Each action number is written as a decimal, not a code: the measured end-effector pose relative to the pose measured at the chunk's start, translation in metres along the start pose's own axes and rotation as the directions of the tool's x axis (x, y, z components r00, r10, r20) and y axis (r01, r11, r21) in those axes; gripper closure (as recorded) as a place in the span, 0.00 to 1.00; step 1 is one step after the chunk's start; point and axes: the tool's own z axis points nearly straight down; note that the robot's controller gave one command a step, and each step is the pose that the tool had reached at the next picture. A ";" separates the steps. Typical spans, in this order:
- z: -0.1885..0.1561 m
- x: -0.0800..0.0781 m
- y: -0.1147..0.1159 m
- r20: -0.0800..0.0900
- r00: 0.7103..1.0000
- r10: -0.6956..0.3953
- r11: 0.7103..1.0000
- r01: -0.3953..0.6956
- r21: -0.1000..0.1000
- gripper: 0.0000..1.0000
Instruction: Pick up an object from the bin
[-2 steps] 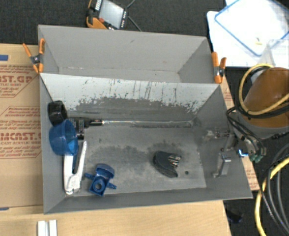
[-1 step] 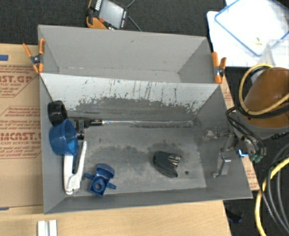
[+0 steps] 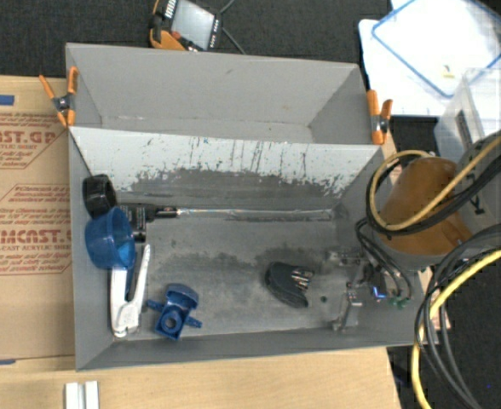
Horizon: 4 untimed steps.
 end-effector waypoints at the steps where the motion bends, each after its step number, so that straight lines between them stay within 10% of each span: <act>1: 0.004 0.001 -0.001 0.020 1.000 0.013 1.000 -0.013 0.005 0.00; 2: 0.006 -0.020 0.045 0.009 0.973 0.232 0.973 -0.232 0.000 0.00; 3: 0.004 0.010 0.044 0.022 0.979 0.200 0.980 -0.200 0.002 0.00; 4: 0.006 -0.017 0.089 0.017 0.976 0.217 0.976 -0.217 -0.002 0.00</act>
Offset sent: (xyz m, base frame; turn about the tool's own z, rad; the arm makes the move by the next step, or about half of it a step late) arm 0.0236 0.0427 -0.0055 0.2428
